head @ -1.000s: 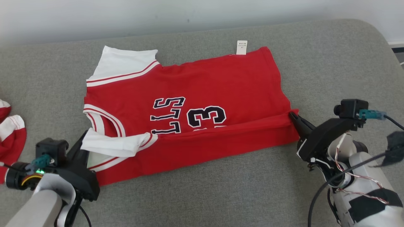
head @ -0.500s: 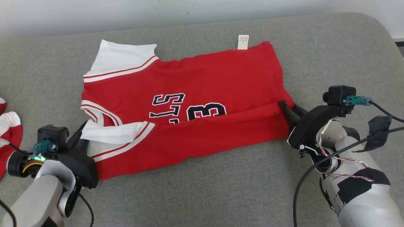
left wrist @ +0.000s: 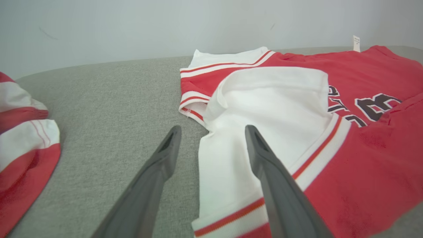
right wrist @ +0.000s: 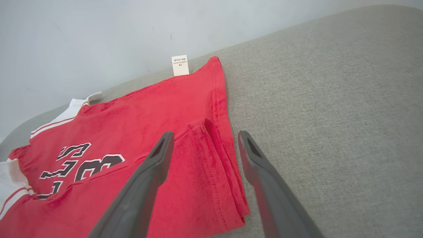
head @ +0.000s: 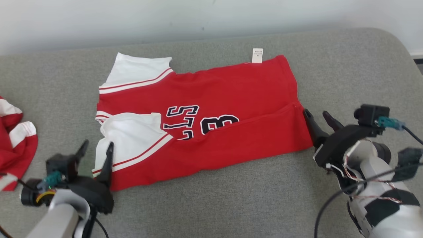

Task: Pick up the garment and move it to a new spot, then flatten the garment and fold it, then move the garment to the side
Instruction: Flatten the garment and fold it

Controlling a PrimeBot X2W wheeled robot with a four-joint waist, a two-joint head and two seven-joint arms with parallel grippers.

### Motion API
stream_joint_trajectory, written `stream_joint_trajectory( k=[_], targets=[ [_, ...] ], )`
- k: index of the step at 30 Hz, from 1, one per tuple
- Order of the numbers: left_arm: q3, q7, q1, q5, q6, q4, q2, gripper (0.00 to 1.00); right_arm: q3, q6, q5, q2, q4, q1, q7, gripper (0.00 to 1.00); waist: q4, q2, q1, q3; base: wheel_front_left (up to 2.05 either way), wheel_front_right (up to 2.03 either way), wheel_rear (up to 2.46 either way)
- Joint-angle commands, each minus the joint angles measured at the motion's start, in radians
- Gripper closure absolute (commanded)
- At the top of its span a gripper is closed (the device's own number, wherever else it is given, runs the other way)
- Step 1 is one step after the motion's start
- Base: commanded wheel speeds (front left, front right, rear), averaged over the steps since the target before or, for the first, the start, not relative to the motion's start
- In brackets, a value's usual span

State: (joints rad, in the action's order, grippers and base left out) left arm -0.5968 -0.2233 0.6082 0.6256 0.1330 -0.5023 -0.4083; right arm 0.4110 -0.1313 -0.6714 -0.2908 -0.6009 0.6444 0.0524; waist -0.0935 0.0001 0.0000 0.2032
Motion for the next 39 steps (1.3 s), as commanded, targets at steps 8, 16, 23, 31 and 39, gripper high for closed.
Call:
stream_joint_trajectory(
  k=[8,16,23,31,39],
  targets=[
    [0.022,-0.026,-0.134,0.018,0.063,0.119,-0.004,0.0,-0.002,0.001,0.034,-0.051,0.062,-0.111,-0.039,0.0,0.019,-0.0001,0.0,-0.031,0.0,0.0,0.0],
    [0.049,-0.034,-0.252,0.031,0.117,0.226,-0.012,0.0,-0.038,0.001,0.097,-0.052,0.124,-0.198,-0.019,0.0,0.023,-0.0001,0.0,-0.027,0.0,0.0,0.0],
    [0.055,-0.036,-0.271,0.04,0.121,0.228,-0.011,0.0,-0.055,0.001,0.15,-0.028,0.117,-0.198,-0.004,0.0,0.028,-0.0001,0.0,-0.009,0.0,0.0,0.0],
    [0.056,-0.038,-0.24,0.049,0.102,0.179,0.008,0.0,-0.054,0.001,0.173,-0.001,0.077,-0.161,-0.013,0.0,0.032,-0.0001,0.0,0.011,0.0,0.0,0.0],
    [0.036,-0.031,-0.214,0.053,0.071,0.103,0.035,0.0,-0.032,0.001,0.204,0.006,0.013,-0.128,-0.019,0.0,0.035,-0.0001,0.0,0.028,0.0,0.0,0.0]
  ],
)
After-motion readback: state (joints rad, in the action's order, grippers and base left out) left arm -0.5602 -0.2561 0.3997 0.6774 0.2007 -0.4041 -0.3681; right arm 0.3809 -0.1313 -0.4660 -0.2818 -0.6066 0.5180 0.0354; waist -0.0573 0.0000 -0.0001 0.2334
